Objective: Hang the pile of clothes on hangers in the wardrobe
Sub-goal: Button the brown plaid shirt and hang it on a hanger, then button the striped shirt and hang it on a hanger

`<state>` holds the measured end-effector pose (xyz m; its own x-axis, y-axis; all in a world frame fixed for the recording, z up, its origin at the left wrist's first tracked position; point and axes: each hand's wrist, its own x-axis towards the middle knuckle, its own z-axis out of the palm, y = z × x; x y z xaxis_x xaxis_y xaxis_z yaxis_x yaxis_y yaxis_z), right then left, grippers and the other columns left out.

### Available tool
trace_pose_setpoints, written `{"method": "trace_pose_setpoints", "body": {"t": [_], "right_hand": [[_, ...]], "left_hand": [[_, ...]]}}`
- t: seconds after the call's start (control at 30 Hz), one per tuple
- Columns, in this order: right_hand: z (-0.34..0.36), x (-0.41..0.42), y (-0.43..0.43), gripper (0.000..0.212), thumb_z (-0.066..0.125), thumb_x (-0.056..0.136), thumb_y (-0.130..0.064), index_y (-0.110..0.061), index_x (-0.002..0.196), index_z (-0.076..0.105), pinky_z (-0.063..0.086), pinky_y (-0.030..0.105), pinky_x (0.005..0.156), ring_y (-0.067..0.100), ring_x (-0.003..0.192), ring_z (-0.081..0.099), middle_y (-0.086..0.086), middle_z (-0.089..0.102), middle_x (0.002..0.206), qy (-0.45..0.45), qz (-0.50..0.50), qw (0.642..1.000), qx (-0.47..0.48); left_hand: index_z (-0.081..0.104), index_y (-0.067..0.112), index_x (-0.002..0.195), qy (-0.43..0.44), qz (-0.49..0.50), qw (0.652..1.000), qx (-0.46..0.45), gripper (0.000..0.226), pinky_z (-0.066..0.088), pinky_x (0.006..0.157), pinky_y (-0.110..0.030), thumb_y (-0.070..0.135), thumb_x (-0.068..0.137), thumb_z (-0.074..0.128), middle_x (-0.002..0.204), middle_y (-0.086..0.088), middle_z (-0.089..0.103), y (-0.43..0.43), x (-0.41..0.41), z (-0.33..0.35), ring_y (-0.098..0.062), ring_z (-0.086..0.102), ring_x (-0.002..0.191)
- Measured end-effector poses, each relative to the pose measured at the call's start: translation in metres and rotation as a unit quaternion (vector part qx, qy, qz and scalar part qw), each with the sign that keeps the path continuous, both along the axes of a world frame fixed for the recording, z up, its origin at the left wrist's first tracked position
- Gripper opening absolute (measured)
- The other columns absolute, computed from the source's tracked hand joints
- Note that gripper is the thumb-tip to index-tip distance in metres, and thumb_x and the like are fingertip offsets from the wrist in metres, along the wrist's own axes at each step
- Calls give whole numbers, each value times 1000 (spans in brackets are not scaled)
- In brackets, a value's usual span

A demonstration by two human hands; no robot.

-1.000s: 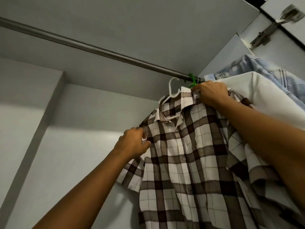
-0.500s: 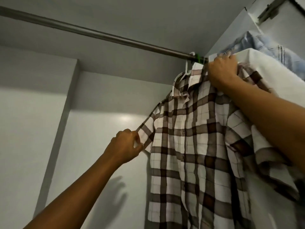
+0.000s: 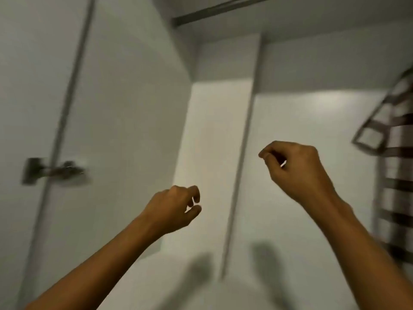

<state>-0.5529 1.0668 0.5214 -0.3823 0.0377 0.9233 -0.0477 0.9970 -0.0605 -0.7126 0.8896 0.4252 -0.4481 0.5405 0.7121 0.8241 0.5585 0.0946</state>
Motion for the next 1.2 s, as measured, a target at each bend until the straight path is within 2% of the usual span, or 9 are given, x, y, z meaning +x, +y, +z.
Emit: {"method": "trace_pose_setpoints", "body": {"t": [0.2,0.3,0.5,0.57,0.7,0.83,0.93,1.07,1.2], "right_hand": [[-136,-63,-206,14,56,89,-12,-15,92,70,49,23,68,14,71,59,-1,68,87,-194,280,940,-11],[-191,-49,-342,14,58,87,-10,-14,92,71,54,37,73,22,76,64,5,70,91,-265,389,882,16],[-289,107,-614,12,63,83,-3,-8,88,73,46,29,72,26,72,64,13,72,84,-359,619,698,36],[-321,185,-692,12,62,84,-5,-10,90,72,48,32,76,26,73,62,11,71,85,-397,673,620,64],[-364,343,-816,11,62,85,-7,-12,90,71,46,28,74,20,71,59,9,70,90,-417,767,458,167],[-396,481,-886,14,58,90,-13,-9,97,69,46,30,76,22,85,61,8,68,96,-425,784,338,301],[-422,566,-923,17,59,87,-11,-7,99,70,49,37,81,32,91,63,16,70,97,-410,789,270,370],[-456,654,-952,18,54,90,-11,-5,101,68,49,32,77,26,90,63,12,70,97,-397,779,191,447],[-478,721,-967,21,53,91,-10,-4,104,67,45,30,81,27,98,62,13,69,102,-385,762,152,498]], "left_hand": [[61,23,102,-203,276,931,-125,19,48,71,-25,33,94,47,103,5,66,-256,76,-147,-16,63,87],[64,24,101,-299,420,851,-101,19,46,69,-27,31,92,49,104,3,66,-401,178,-203,-20,62,91],[63,25,97,-372,671,635,91,20,48,75,-30,35,90,47,101,2,66,-596,495,-281,-20,61,91],[64,22,95,-377,729,556,132,27,45,72,-29,41,86,47,98,-1,66,-624,606,-299,-22,62,89],[65,12,99,-399,790,422,197,17,47,72,-33,21,87,55,100,-8,68,-652,796,-323,-26,63,93],[69,10,100,-381,828,305,277,19,44,73,-28,18,89,56,100,-7,70,-636,923,-343,-22,63,93],[69,9,97,-358,841,230,335,18,44,71,-27,19,89,57,96,-9,70,-623,987,-367,-21,63,90],[68,7,94,-313,849,151,398,17,50,79,-36,19,89,58,96,-10,70,-609,1036,-397,-23,62,91],[67,4,95,-262,850,97,447,15,44,77,-28,14,88,59,94,-11,70,-608,1067,-409,-23,64,90]]}}
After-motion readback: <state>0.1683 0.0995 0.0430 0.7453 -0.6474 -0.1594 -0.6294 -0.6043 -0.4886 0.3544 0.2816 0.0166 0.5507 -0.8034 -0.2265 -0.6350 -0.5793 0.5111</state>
